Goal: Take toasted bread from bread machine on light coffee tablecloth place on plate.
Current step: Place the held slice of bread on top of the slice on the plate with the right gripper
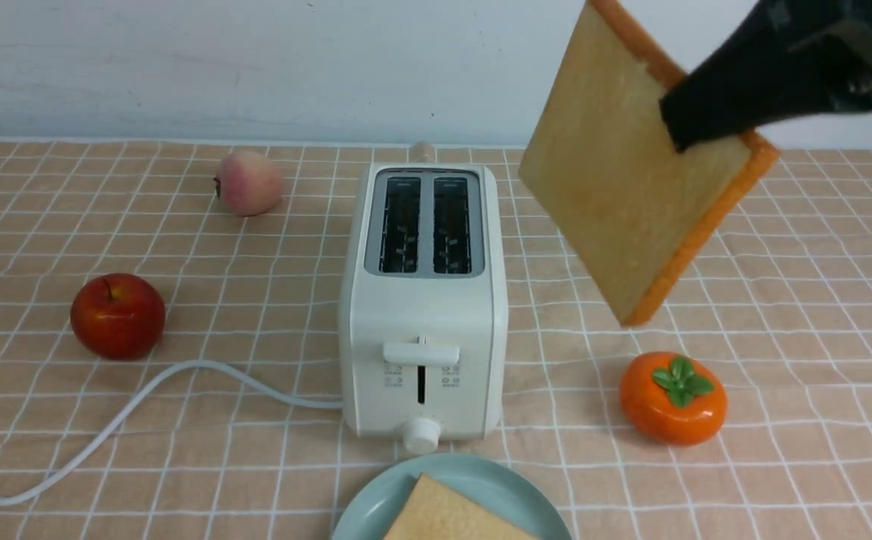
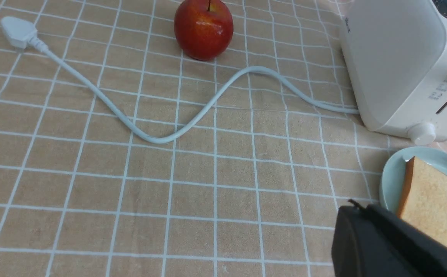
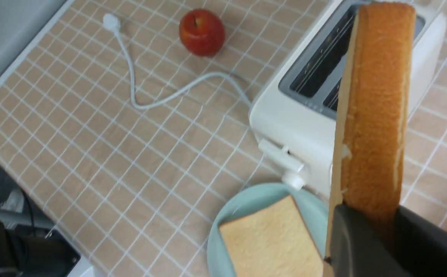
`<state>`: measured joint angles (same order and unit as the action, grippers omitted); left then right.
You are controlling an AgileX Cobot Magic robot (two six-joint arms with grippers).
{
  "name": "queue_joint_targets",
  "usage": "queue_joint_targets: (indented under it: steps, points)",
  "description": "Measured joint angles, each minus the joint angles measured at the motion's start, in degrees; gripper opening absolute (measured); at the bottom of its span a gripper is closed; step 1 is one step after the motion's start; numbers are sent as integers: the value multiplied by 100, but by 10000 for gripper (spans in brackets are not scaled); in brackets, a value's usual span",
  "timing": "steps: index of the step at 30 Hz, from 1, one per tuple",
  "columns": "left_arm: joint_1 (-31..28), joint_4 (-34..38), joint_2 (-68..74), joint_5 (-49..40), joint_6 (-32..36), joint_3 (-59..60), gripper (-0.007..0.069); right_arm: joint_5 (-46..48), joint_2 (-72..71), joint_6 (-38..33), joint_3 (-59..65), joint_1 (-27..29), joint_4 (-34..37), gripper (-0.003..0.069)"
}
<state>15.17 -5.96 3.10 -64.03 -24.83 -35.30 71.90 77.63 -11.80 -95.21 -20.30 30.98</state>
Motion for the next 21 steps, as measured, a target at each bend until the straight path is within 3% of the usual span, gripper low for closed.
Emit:
queue_joint_targets:
  steps: [7, 12, 21]
  points:
    - [0, 165, -5, 372, 0, 286, -14, -42, 80, -503, 2238, 0, 1006, 74]
    - [0, 189, -5, 610, 0, 435, -14, -425, 386, -1861, 3772, -6, 2555, 74]
    - [0, 189, -5, 808, 0, 441, -14, -1280, 1233, -2521, 4121, -11, 3775, 108]
